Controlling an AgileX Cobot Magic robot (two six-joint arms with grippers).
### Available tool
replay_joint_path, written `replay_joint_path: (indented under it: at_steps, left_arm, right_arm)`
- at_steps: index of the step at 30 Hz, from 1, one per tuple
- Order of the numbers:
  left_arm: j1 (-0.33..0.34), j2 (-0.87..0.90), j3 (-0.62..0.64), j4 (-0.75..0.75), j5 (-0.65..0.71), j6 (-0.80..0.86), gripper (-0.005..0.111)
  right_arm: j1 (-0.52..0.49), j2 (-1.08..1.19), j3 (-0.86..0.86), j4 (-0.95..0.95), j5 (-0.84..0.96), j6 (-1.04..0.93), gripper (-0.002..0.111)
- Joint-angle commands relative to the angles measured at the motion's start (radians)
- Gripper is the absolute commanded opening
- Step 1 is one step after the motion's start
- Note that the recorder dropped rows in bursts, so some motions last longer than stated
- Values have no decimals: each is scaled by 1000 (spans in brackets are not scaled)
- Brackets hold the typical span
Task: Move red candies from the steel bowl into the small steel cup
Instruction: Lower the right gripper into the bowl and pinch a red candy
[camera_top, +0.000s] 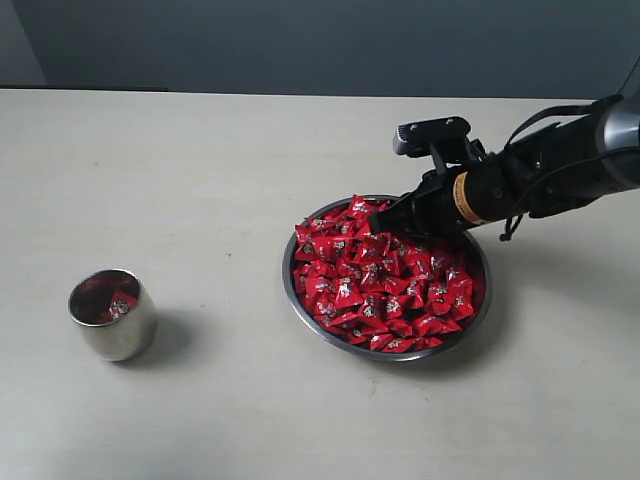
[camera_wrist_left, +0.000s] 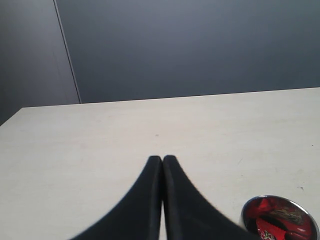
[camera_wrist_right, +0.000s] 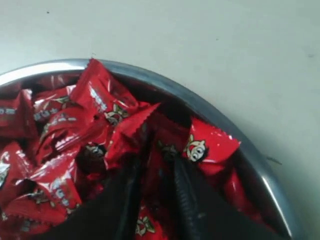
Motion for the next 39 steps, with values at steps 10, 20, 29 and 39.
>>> replay_joint_path:
  at_steps: [10,20,29,39]
  left_arm:
    - [1,-4,4,1,-6,-1,0]
    - [1,-4,4,1,-6,-1,0]
    - [1,-4,4,1,-6,-1,0]
    - [1,-4,4,1,-6,-1,0]
  right_arm:
    - [-2,26,-5,-1,10,-3,25]
    - [-2,7,-5,-1,8,-3,-1]
    - [-2,-47,-5,-1,3,-3,-1]
    - [-2,-107,-3,-1,3,-3,-1]
